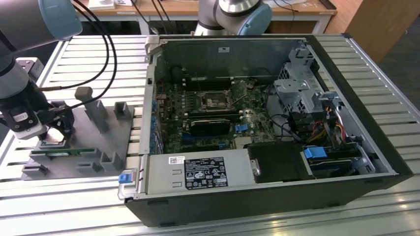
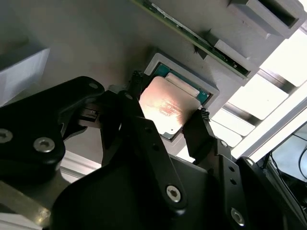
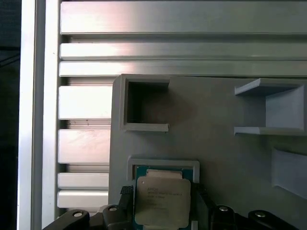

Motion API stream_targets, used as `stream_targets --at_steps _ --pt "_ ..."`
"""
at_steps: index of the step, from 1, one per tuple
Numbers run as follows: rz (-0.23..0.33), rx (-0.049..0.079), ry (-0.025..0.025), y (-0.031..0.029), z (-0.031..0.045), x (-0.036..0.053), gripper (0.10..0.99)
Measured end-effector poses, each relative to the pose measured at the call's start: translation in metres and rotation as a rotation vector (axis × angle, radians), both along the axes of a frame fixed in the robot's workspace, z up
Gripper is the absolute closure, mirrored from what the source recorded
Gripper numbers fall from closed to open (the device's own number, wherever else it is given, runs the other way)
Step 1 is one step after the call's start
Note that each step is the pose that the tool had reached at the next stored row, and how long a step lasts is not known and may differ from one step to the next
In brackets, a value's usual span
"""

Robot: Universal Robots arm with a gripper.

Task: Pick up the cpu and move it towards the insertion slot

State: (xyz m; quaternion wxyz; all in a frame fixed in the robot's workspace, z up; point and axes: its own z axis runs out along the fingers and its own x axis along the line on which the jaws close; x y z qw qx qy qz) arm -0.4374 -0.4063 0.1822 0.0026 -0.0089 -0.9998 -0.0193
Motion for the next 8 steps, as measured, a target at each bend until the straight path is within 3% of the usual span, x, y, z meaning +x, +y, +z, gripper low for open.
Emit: stream_targets --at_steps 4,5,8 --pt "0.0 0.002 0.0 0.0 -0.0001 -0.0001 0.478" --pt "0.0 0.002 0.0 0.0 -0.0002 0.0 0.541" --pt "0.0 0.002 0.0 0.0 -0.0002 0.0 0.541"
